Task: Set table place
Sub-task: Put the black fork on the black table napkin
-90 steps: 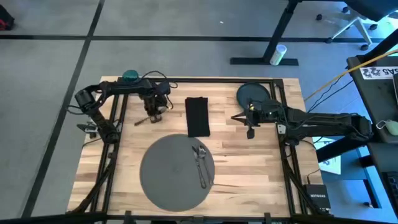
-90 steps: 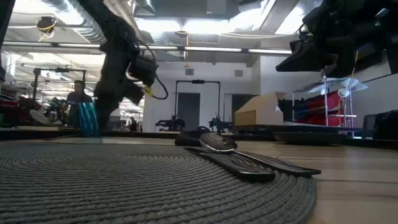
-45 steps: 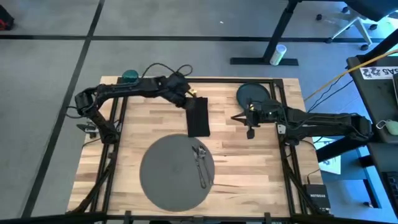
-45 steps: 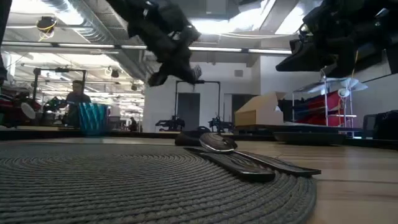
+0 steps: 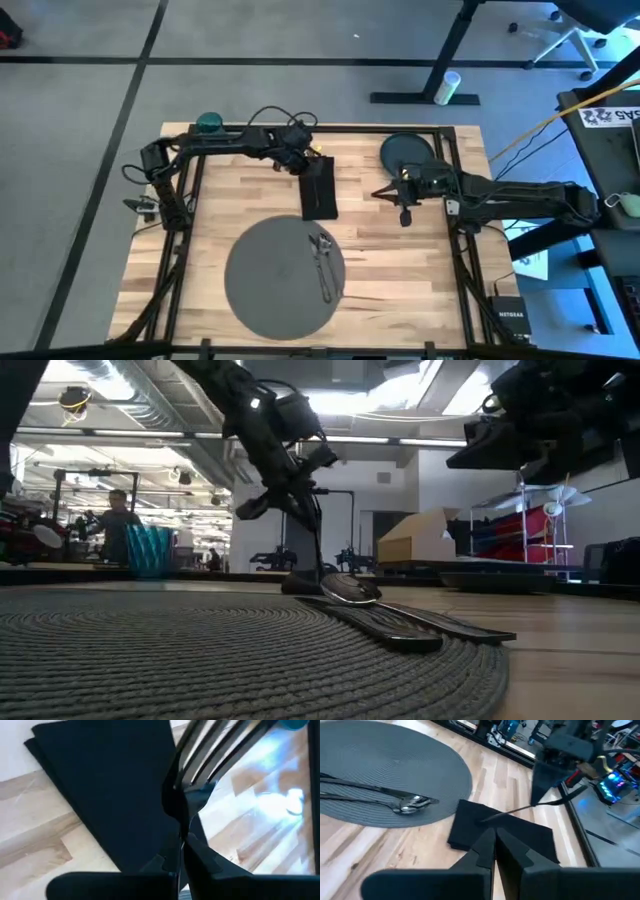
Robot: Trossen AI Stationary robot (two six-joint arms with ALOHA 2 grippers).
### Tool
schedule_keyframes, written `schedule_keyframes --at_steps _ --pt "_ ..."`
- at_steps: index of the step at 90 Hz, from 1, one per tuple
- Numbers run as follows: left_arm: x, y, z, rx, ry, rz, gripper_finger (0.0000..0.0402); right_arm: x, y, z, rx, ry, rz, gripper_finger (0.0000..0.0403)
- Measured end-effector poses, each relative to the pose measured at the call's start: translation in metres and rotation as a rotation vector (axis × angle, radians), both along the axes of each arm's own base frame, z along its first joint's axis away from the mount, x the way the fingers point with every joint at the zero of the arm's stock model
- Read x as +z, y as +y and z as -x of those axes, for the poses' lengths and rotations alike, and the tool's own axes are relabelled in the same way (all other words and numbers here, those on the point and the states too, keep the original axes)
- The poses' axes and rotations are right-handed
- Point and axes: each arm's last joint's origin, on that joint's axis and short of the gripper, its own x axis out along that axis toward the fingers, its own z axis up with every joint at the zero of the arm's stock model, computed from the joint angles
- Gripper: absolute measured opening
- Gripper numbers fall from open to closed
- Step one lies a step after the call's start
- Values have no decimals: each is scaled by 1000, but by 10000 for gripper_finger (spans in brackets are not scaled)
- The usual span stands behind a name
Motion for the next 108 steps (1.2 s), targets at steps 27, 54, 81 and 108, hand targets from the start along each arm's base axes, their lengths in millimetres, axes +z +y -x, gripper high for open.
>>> schedule_keyframes --at_steps 27,54,81,108 --pt "-5 -6 2 30 55 69 0 0 1 0 24 0 -18 0" --pt "21 -13 -1 -22 86 141 0 0 1 0 35 2 -25 0" --pt "31 -11 3 -80 121 131 0 0 1 0 35 2 -26 0" --pt "28 -33 17 -533 250 45 0 0 3 0 78 0 -73 0"
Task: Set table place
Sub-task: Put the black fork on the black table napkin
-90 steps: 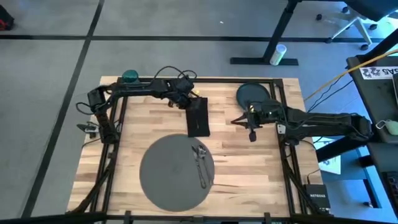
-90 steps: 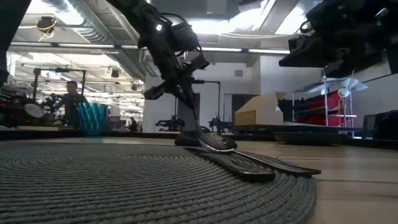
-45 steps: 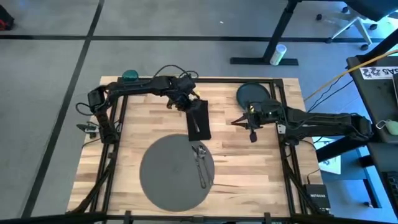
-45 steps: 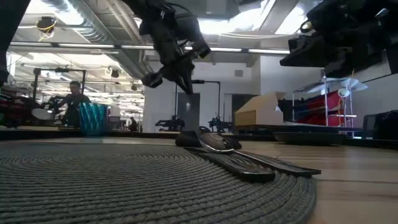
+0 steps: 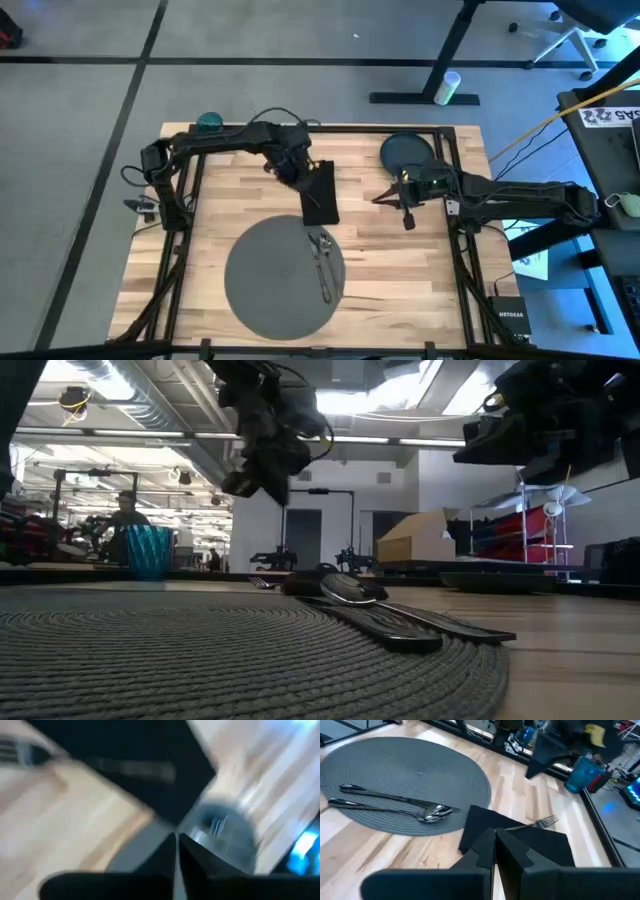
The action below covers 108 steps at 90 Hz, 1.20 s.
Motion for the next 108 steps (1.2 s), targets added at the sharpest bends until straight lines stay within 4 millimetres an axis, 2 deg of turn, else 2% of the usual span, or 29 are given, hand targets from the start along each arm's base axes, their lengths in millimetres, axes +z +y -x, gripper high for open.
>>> schedule_keyframes --at_steps 20,28,42,50,60,81,108 --pt "-3 -12 11 -445 222 -379 0 1 0 0 -2 -7 2 0" --pt "-3 -14 8 -647 219 -472 0 1 0 0 -6 -8 5 0" --pt "-10 -18 4 -1104 151 -558 0 1 0 0 -12 -5 -13 0" --pt "-17 -18 3 -1277 128 -591 0 1 0 0 -13 -3 -16 2" --pt "-24 -15 1 -1378 113 -650 0 1 0 0 -13 -3 -16 15" --pt "-35 -2 -10 -1469 45 -827 2 0 -1 0 -31 -1 -7 48" --pt "-64 12 -11 -1491 105 -732 35 0 -1 0 -32 0 -6 53"
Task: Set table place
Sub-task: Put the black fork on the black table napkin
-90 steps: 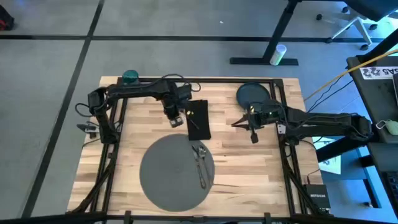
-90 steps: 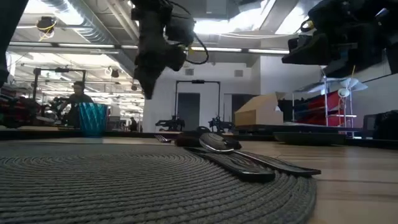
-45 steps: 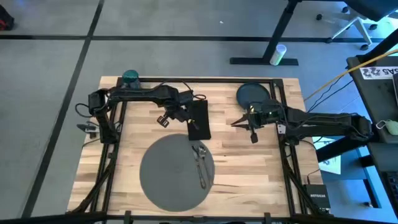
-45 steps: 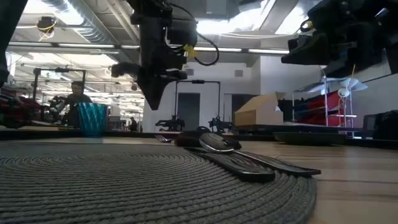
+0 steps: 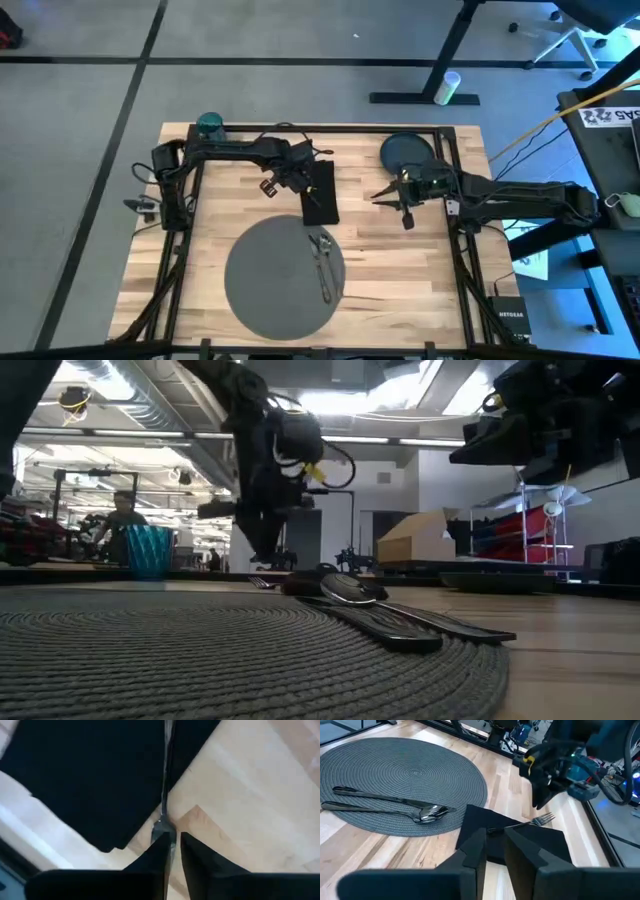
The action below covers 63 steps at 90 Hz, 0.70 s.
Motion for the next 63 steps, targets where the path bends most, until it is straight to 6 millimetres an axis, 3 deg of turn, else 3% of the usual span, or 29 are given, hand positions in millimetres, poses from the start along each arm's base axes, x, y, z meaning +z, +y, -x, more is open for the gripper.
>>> schedule_keyframes --at_steps 39,63 --pt "-3 6 -3 -51 -23 -3 79 0 0 0 -1 1 1 53" --pt "-26 13 -10 -42 -4 14 82 -1 0 0 -1 6 -1 53"
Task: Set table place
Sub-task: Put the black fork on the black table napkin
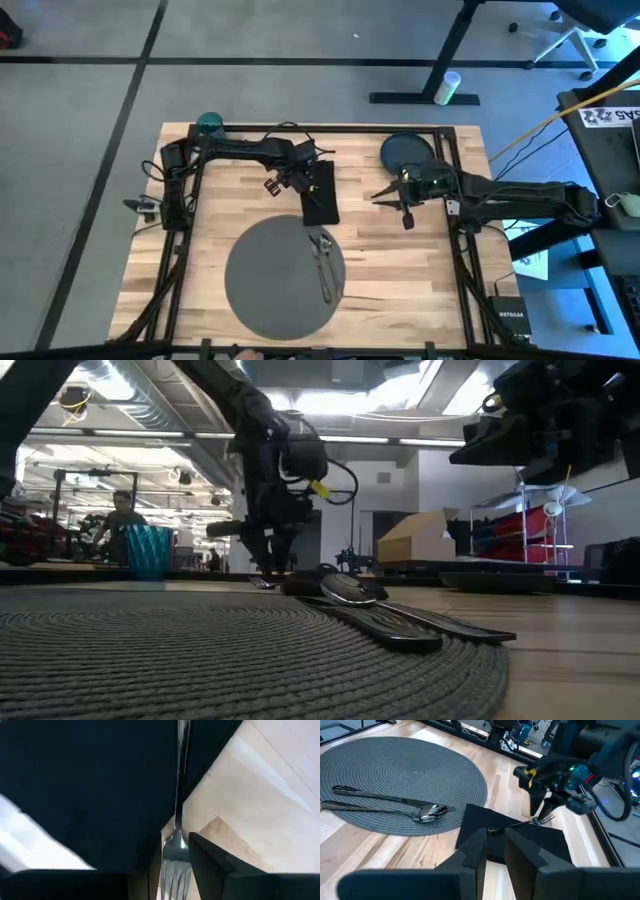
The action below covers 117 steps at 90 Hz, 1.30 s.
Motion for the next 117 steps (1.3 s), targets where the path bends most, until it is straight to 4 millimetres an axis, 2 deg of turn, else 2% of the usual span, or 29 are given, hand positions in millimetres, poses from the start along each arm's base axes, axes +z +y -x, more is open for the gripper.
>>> schedule_keyframes --at_steps 9,39,68,76,98,117 --pt "-9 2 -1 16 23 16 82 0 0 0 0 -1 0 53" --pt "-6 4 -5 -38 -19 -20 79 -1 0 0 0 8 -2 53" --pt "-9 3 -2 -52 19 -10 9 -2 0 1 3 23 0 53" --pt "-9 3 -2 -54 24 -18 3 -2 0 1 4 22 3 53" --pt "-6 -5 -6 -105 60 -114 0 -2 0 1 7 22 10 53" --pt "5 -18 -11 -161 41 -167 0 -2 0 1 9 24 15 53"
